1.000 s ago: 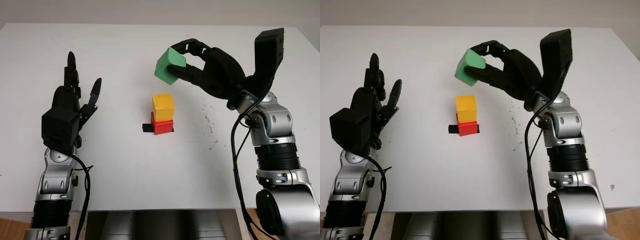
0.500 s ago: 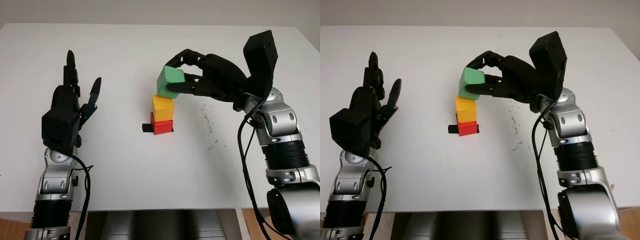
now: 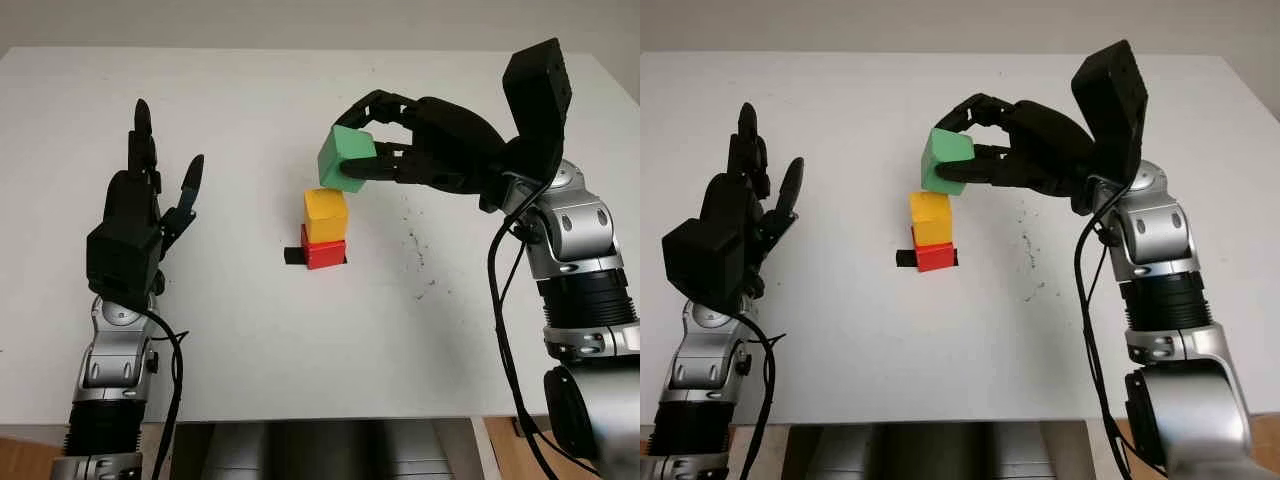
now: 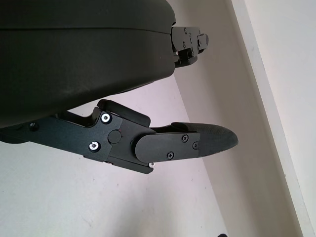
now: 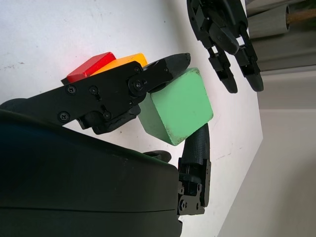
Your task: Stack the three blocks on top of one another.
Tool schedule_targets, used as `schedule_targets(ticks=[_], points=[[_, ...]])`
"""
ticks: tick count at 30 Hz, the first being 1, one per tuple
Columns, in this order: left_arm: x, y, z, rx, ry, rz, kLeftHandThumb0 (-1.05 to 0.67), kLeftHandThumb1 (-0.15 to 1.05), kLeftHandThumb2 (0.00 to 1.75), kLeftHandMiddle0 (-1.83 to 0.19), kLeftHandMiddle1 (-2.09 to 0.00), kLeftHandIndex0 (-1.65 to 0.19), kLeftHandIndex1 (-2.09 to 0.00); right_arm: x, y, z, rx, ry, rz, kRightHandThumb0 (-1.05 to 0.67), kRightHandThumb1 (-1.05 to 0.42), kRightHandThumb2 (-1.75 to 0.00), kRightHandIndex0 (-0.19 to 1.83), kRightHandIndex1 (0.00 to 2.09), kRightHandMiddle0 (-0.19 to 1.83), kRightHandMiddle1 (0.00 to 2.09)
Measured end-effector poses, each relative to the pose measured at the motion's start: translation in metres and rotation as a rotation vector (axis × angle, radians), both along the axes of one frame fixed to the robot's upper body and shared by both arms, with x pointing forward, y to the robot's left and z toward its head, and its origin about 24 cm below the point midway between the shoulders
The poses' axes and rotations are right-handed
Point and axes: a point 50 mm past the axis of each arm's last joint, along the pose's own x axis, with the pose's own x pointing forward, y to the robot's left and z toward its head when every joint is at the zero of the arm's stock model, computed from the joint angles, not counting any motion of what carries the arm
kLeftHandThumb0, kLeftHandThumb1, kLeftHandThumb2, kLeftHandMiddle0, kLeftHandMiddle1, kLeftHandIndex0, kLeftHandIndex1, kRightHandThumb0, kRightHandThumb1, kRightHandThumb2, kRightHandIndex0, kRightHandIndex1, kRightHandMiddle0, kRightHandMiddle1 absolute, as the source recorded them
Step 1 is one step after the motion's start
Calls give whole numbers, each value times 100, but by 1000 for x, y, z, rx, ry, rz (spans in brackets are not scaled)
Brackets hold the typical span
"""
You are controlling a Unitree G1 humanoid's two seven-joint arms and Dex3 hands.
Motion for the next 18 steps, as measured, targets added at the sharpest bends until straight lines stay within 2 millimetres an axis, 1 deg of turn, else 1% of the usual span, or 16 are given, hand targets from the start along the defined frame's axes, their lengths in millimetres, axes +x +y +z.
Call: schedule_targets(ticks=[9, 18], points=[[0, -1, -1, -1, 1, -2, -66, 105, 46, 11, -5, 10, -6, 1, 5, 1, -26, 10, 11, -45, -101, -5, 33, 6, 19, 194], [0, -1, -1, -5, -1, -2, -66, 105, 47, 13, -5, 12, -5, 1, 9, -2, -61, 10, 28, -46, -100, -5, 34, 8, 22, 188]])
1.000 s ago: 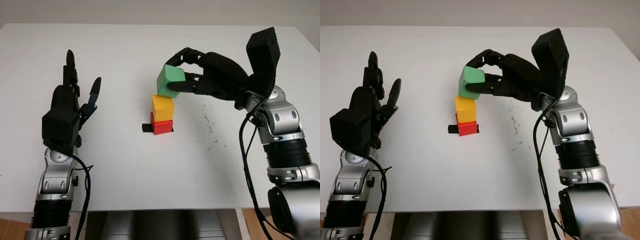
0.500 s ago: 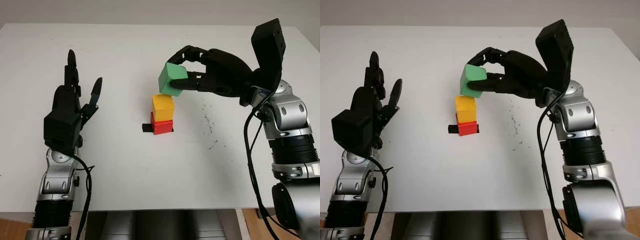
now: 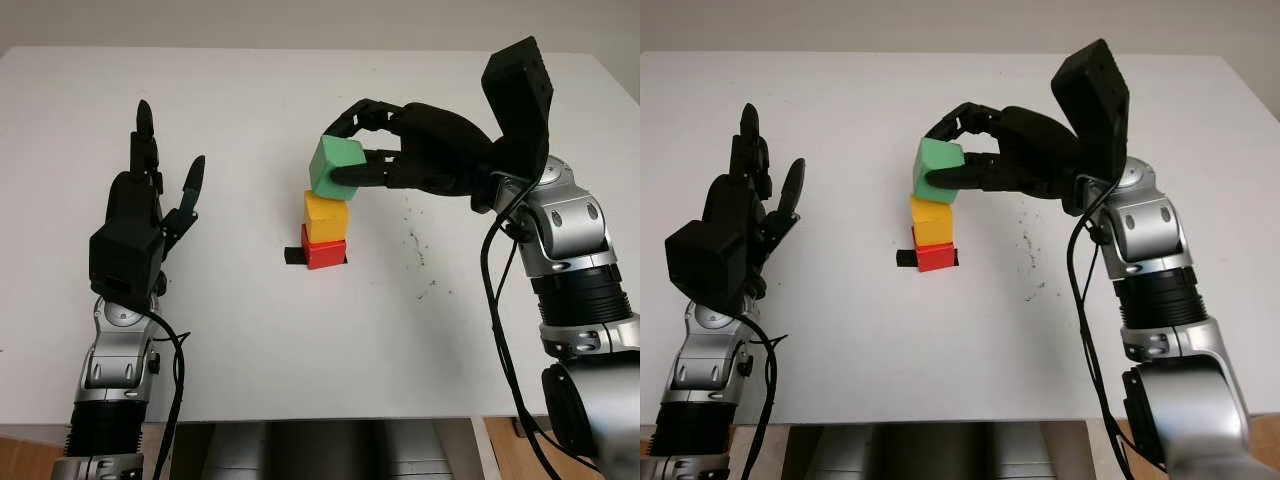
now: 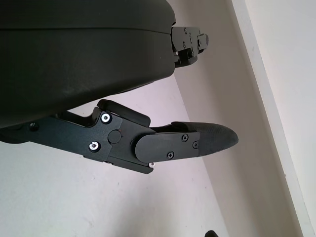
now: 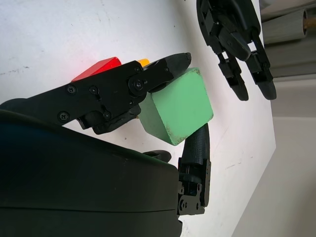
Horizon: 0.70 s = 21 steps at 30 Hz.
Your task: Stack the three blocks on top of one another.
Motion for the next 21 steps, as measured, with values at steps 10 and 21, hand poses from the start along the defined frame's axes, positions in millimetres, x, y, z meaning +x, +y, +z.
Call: schedule_targets(ticks=[10, 21], points=[[0, -1, 0, -4, -11, 7, -67, 105, 46, 11, -6, 10, -6, 0, 4, -1, -42, -18, 26, -46, -99, -5, 33, 7, 22, 184], [0, -2, -1, -9, -12, 7, -67, 105, 45, 12, -5, 10, -6, 0, 3, -2, -57, -16, 23, -46, -99, -5, 34, 8, 25, 184]])
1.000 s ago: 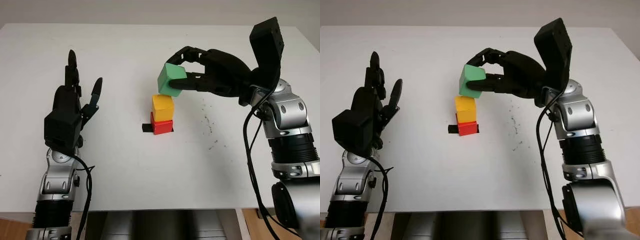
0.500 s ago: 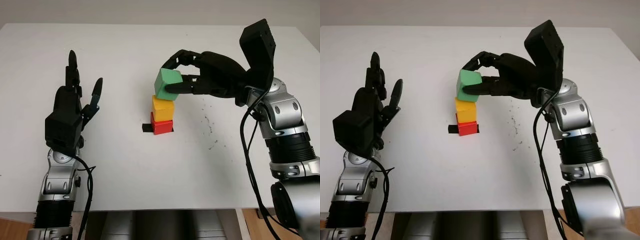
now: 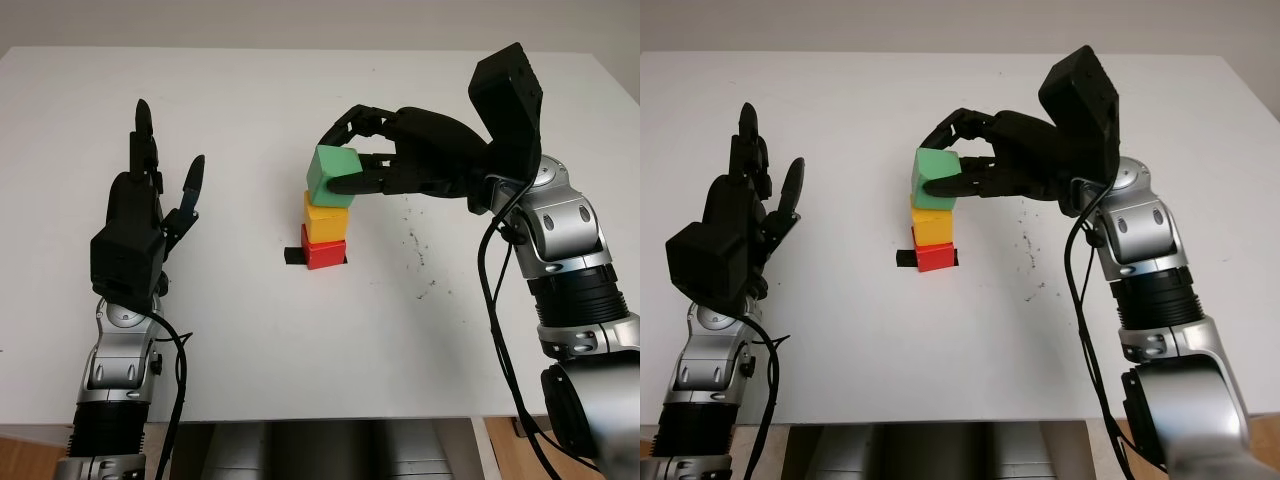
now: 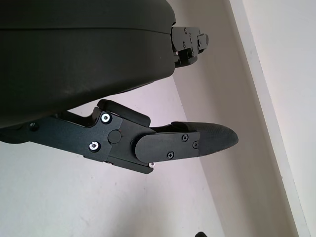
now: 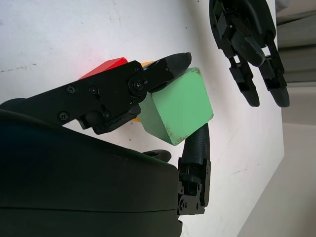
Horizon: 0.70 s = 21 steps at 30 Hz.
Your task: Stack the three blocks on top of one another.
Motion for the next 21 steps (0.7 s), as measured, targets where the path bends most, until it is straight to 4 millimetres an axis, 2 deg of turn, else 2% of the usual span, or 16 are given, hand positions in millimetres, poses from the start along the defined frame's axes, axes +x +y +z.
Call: schedule_targets(ticks=[21], points=[[0, 0, -1, -4, 0, 0, -66, 105, 46, 12, -5, 11, -5, 0, 2, -2, -11, 14, 13, -48, -98, -5, 35, 10, 25, 186]])
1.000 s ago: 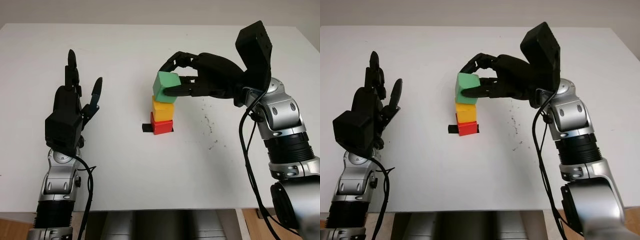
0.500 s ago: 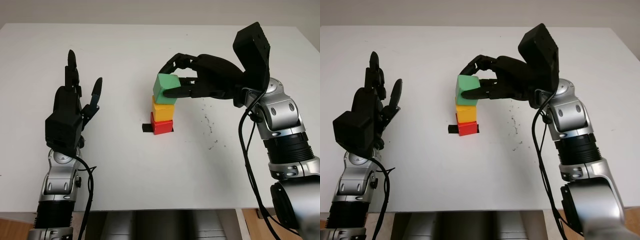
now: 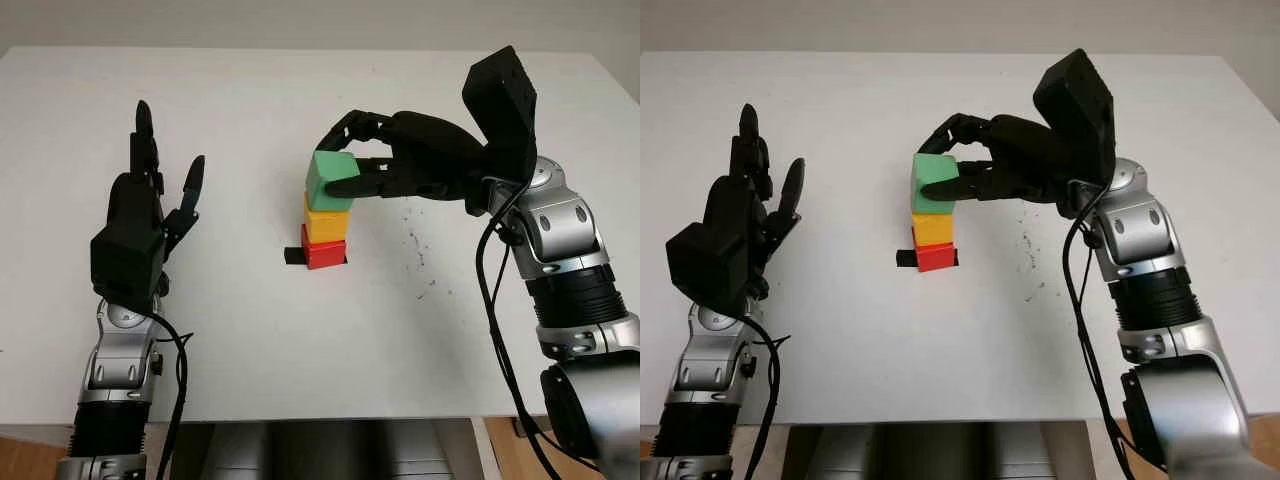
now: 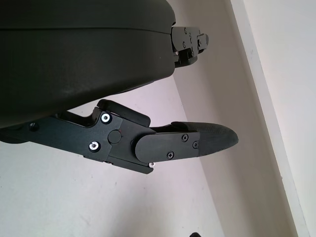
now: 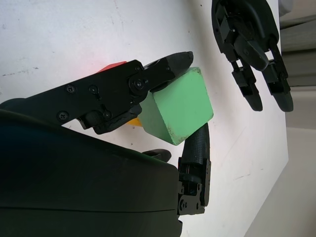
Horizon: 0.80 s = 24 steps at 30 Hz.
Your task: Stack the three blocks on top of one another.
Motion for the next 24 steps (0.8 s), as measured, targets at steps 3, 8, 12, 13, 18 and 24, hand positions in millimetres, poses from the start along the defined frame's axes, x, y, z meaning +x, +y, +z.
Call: schedule_targets(ticks=[3, 8, 12, 13, 18, 24], points=[[0, 0, 0, 1, -1, 0, -67, 105, 46, 12, -5, 11, -5, 0, 0, 0, -3, 0, 0, -48, -98, -6, 34, 9, 25, 186], [0, 0, 0, -2, -2, -1, -66, 105, 45, 12, -5, 11, -5, 0, 0, 0, -10, -2, 4, -49, -98, -5, 31, 8, 23, 186], [0, 0, 0, -3, -1, -2, -67, 105, 45, 11, -6, 11, -5, -1, 1, 0, -11, -5, 25, -52, -98, -5, 27, 6, 20, 179], [0, 0, 0, -2, -1, -2, -67, 105, 45, 12, -6, 11, -5, -1, 1, 0, -11, -4, 28, -53, -97, -5, 24, 5, 14, 166], [0, 0, 0, -3, -1, -3, -67, 105, 45, 12, -5, 11, -5, -1, 1, -1, -11, 10, 28, -53, -96, -5, 14, 1, 4, 127], [0, 0, 0, -2, 3, -1, -68, 105, 44, 12, -5, 11, -5, -2, 2, -1, 1, 19, 42, -54, -96, -5, 4, 1, -3, 107]])
